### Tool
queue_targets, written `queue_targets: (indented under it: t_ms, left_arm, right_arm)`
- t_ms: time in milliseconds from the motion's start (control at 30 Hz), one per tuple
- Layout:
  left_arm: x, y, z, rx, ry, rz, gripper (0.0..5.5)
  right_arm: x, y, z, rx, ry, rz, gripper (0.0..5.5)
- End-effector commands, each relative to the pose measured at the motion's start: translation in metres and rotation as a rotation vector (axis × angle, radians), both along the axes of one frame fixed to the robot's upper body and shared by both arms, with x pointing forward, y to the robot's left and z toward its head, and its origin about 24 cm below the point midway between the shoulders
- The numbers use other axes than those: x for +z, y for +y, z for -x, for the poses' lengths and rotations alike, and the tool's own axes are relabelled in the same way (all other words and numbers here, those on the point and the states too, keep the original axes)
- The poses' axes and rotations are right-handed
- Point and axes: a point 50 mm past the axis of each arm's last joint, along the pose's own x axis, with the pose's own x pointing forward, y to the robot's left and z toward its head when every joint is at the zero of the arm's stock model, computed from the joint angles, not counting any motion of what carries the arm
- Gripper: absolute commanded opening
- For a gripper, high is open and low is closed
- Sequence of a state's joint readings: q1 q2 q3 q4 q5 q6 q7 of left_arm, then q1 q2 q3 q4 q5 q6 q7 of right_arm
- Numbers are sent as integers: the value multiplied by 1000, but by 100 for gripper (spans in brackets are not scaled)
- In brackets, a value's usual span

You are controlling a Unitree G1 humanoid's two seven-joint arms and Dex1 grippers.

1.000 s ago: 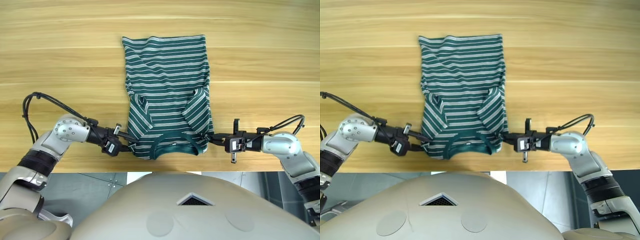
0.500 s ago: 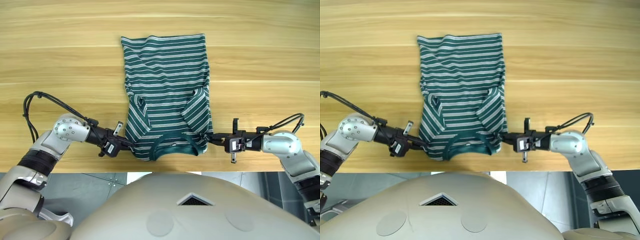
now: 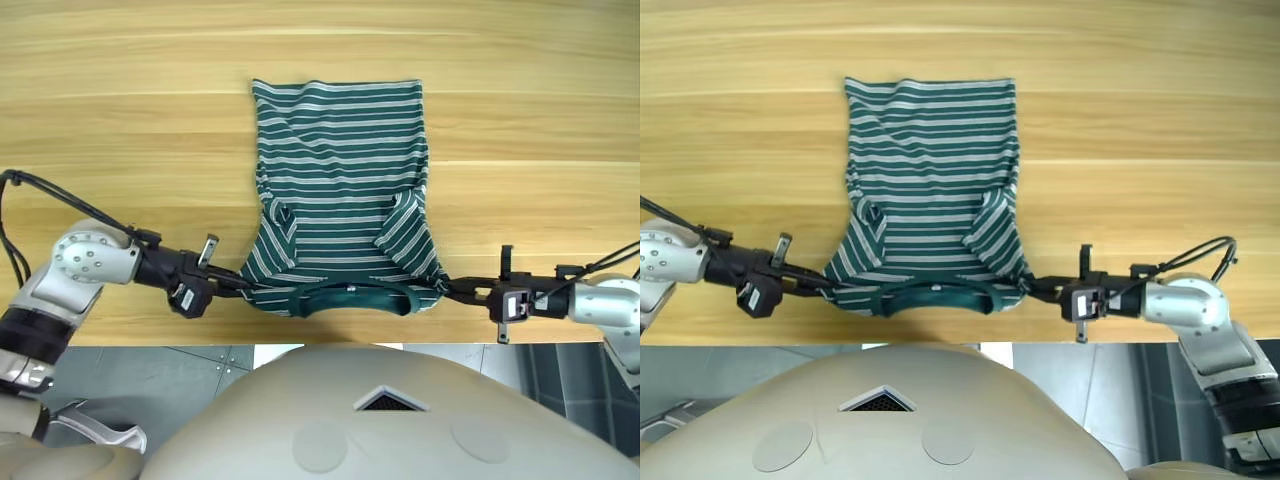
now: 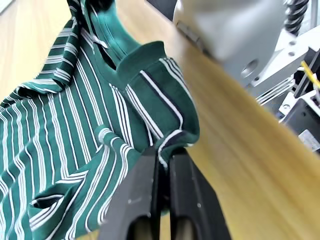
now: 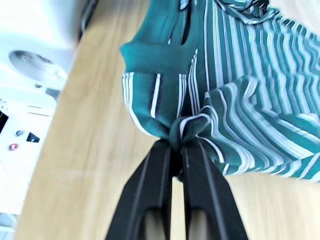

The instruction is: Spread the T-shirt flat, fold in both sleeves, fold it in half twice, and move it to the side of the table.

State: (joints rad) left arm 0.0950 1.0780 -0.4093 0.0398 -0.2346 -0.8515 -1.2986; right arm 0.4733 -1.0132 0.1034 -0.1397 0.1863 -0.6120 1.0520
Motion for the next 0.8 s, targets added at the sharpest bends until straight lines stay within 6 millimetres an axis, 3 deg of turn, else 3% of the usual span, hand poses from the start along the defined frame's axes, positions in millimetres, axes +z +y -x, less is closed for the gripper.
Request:
queue_targets:
  t_ms: [33, 233, 367, 500, 800]
  left_arm:
    - [13, 0, 8, -30, 9, 38, 3]
    - [32, -6, 20, -47, 73, 176, 3]
    - [27, -5, 6, 27, 81, 206, 3]
    - [14, -9, -20, 135, 57, 229, 3]
    - [29, -4, -95, 398, -58, 390, 3]
  right_arm:
    - [17, 1, 5, 38, -28, -47, 9]
    - [29, 6, 20, 94, -6, -134, 9]
    - [19, 6, 10, 60, -30, -56, 9]
    - [16, 7, -15, 11, -99, -12, 9]
    - [40, 17, -101, -155, -319, -44, 9]
